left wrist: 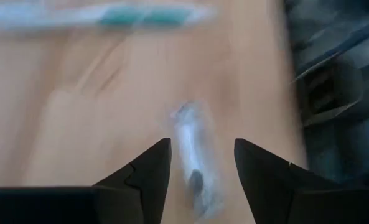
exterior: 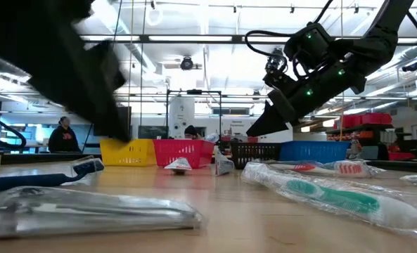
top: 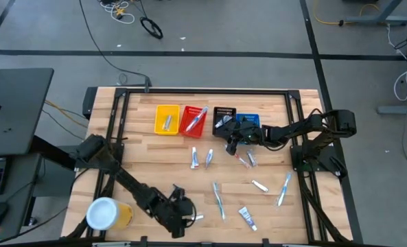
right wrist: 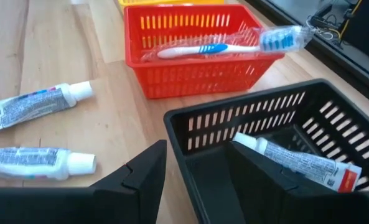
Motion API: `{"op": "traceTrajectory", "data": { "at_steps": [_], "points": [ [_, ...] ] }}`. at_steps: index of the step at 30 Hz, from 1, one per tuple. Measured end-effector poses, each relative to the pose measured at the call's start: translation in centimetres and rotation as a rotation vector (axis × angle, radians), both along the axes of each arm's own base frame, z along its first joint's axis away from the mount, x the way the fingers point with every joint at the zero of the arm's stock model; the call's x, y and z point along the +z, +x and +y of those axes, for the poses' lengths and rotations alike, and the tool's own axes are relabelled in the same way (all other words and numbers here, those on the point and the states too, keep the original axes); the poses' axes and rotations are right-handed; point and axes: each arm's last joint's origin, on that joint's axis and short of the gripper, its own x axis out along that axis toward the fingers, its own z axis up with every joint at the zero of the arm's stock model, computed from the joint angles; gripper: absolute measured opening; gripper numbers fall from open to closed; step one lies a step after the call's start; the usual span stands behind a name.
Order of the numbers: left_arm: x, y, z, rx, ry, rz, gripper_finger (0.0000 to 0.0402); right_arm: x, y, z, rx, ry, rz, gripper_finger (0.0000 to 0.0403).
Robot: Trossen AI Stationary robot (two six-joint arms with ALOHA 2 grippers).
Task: Pick & Place Travel size toiletries
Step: Put the silver nail cutter into the yellow bin
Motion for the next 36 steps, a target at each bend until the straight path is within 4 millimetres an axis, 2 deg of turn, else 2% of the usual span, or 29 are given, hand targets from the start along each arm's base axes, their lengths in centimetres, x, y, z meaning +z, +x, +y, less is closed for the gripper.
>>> {"op": "traceTrajectory", "data": {
  "at_steps": [4, 10, 16, 19, 30, 36],
  "points": [
    [-0.7, -0.4, -0.4, 0.032, 0.049, 0.006, 0.0189, 0.0, 0.0, 0.0, -0.003, 0.01, -0.004, 0.0181],
    [-3.0, 0.0, -1.3, -0.001, 0.027, 0.036, 0.0189, -0.1, -0.1, 0.0, -0.007, 0.017, 0.008, 0.0181],
    [-3.6, -0.1, -1.4, 0.02, 0.044, 0.063, 0.0187, -0.2, -0.1, 0.1, -0.008, 0.018, 0.013, 0.0181],
    [-3.8, -0.2, -1.2, 0.014, 0.068, 0.083, 0.0171, -0.2, -0.1, 0.1, -0.008, 0.019, 0.015, 0.0181],
    [-3.7, 0.3, -0.2, 0.12, 0.028, 0.095, 0.006, -0.2, -0.1, 0.1, -0.008, 0.019, 0.015, 0.0181],
    [-1.6, 0.7, 1.6, 0.188, 0.078, 0.104, 0.0066, -0.2, -0.1, 0.1, -0.008, 0.019, 0.016, 0.0181]
  ]
}}
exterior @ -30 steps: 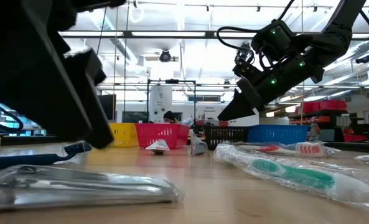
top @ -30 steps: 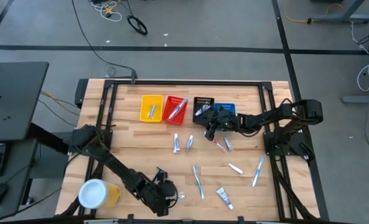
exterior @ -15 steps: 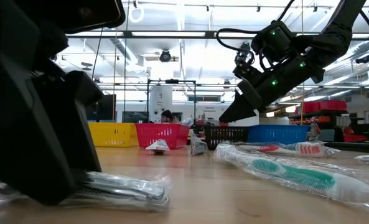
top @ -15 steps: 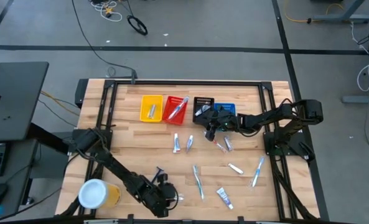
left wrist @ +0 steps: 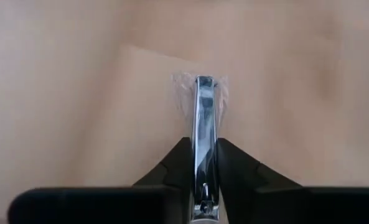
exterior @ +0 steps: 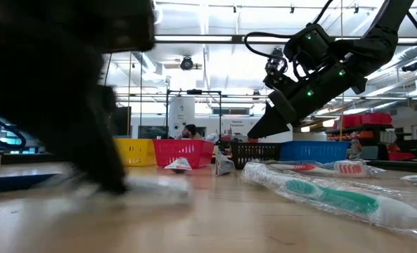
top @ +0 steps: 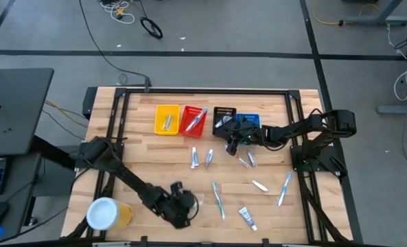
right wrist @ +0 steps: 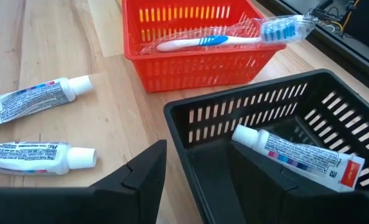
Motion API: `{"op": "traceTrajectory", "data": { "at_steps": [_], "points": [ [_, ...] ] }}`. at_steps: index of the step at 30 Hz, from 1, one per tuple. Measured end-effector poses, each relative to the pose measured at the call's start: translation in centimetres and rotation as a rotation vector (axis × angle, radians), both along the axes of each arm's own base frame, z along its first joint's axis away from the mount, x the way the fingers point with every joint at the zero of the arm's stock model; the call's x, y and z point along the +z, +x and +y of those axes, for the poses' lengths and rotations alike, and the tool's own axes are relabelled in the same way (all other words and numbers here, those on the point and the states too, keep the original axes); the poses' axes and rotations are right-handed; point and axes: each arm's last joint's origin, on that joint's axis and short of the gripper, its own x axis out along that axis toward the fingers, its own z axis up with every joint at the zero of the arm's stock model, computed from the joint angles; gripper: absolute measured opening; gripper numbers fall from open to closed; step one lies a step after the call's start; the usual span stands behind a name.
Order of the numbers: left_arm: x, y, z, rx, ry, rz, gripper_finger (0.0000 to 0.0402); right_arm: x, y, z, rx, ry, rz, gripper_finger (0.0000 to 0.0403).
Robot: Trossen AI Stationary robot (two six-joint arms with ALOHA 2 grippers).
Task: Pick & Place Travel size toiletries
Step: Put the silver nail cutter into the yellow bin
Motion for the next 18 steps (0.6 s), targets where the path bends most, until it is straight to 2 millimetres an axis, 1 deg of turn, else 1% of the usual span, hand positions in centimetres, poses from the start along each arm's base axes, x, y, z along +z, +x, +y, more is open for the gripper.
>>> {"op": "traceTrajectory", "data": {
  "at_steps": [3, 5, 8, 10, 12, 15, 18],
  "points": [
    [3.2, 0.0, 1.3, 0.066, 0.052, -0.026, 0.0073, 0.0, 0.0, 0.0, 0.0, 0.0, 0.0, 0.0181],
    [4.9, -0.5, 2.5, 0.114, 0.099, -0.006, 0.0069, 0.0, 0.0, 0.0, 0.0, 0.0, 0.0, 0.0181],
    [6.6, -1.4, 5.1, 0.202, 0.186, 0.051, 0.006, 0.0, 0.0, 0.0, 0.0, 0.0, 0.0, 0.0181],
    [8.2, -1.7, 7.4, 0.306, 0.231, 0.056, 0.0059, 0.0, 0.0, 0.0, 0.0, 0.0, -0.001, 0.0181],
    [9.1, -2.2, 10.1, 0.434, 0.266, 0.094, 0.0062, 0.0, 0.0, 0.0, 0.001, 0.0, -0.001, 0.0181],
    [9.6, -2.7, 13.9, 0.582, 0.311, 0.185, 0.0067, 0.0, 0.0, 0.0, -0.007, 0.011, -0.006, 0.0181],
    [10.0, -2.7, 17.4, 0.64, 0.36, 0.271, 0.0066, 0.0, 0.0, 0.0, -0.008, 0.013, -0.005, 0.0181]
  ]
}}
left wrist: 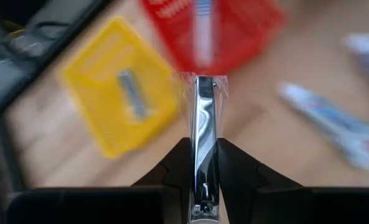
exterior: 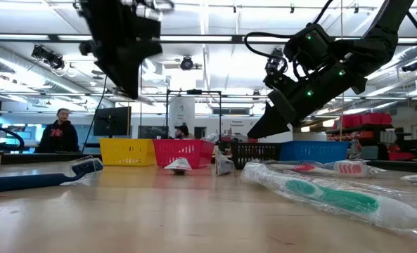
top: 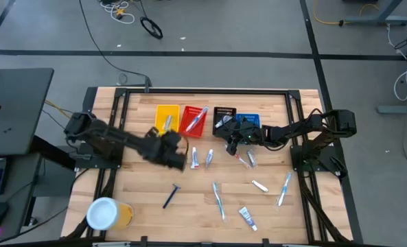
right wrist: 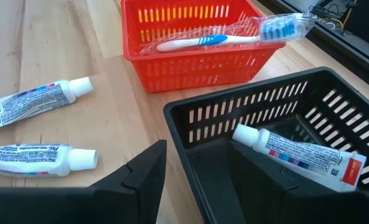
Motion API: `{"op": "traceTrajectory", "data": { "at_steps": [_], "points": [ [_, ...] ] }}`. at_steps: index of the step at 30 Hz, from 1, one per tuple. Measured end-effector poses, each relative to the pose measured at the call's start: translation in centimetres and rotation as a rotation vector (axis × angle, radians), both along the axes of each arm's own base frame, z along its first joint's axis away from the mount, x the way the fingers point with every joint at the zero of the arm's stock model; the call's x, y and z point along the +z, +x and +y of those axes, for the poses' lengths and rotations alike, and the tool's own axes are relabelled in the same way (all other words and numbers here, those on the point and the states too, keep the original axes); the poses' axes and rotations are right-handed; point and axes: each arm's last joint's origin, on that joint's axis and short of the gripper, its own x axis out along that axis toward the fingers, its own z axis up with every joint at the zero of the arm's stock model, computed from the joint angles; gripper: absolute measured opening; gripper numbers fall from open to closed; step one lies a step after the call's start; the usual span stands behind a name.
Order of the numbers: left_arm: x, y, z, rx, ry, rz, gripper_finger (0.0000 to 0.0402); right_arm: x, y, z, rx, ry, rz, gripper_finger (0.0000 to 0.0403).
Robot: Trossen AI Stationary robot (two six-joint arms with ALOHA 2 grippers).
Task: Pick & Place Travel size toiletries
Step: Put the silver nail cutter into the yellow bin
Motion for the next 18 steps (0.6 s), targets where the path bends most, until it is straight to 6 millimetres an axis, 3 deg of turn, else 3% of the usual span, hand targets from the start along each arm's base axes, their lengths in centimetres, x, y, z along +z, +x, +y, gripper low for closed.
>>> {"op": "traceTrajectory", "data": {
  "at_steps": [12, 18],
  "points": [
    [-0.1, 0.2, 9.5, 0.193, -0.031, 0.103, 0.0066, 0.1, 0.0, 0.0, -0.001, -0.002, -0.008, 0.0181],
    [-2.3, -0.3, 12.3, 0.212, -0.118, 0.096, 0.0069, 0.3, 0.2, -0.1, -0.002, -0.006, -0.033, 0.0181]
  ]
}}
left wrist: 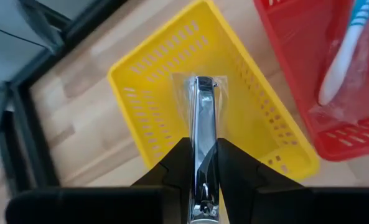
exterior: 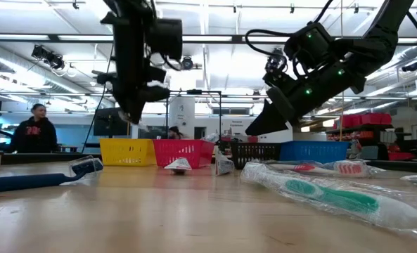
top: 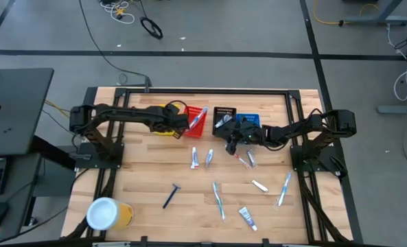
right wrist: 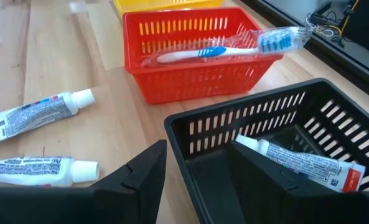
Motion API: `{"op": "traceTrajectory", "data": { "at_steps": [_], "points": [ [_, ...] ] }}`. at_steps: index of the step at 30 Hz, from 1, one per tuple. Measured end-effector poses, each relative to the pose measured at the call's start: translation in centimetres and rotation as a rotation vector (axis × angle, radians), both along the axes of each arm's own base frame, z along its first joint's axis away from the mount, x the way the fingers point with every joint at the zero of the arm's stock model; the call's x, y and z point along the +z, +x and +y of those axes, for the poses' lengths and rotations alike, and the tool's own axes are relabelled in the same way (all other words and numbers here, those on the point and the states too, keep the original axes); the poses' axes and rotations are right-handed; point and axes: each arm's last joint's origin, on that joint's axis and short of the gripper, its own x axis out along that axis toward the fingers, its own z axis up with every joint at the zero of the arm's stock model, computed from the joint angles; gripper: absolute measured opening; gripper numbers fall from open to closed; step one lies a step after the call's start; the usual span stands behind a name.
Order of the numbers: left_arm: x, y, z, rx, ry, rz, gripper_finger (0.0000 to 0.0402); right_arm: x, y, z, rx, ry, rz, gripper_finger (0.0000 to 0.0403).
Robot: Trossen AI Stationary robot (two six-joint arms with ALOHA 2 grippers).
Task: Pick & Place Travel size toiletries
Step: Put the silver nail cutter into the yellow bin, then put the orange toothbrush into the red bin
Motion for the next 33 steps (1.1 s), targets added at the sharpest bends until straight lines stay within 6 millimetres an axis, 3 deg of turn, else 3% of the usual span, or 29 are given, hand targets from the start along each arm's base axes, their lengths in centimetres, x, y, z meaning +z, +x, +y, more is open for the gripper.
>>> {"op": "traceTrajectory", "data": {
  "at_steps": [9, 22, 27, 33],
  "points": [
    [-4.2, -1.2, 1.6, -0.045, -0.065, -0.05, 0.0077, 0.4, 0.2, 0.0, -0.001, -0.007, -0.049, 0.0181],
    [-4.4, -1.1, 3.1, -0.153, -0.017, -0.028, 0.0169, 0.5, 0.3, 0.0, 0.0, -0.008, -0.055, 0.0181],
    [-1.8, -1.0, 2.4, -0.177, 0.001, -0.114, 0.0175, 0.4, 0.3, 0.2, 0.031, 0.035, -0.058, 0.0181],
    [3.4, -2.7, -0.5, -0.319, 0.08, -0.251, 0.0166, 0.4, 0.5, 1.7, 0.11, 0.054, -0.059, 0.0181]
  ]
}}
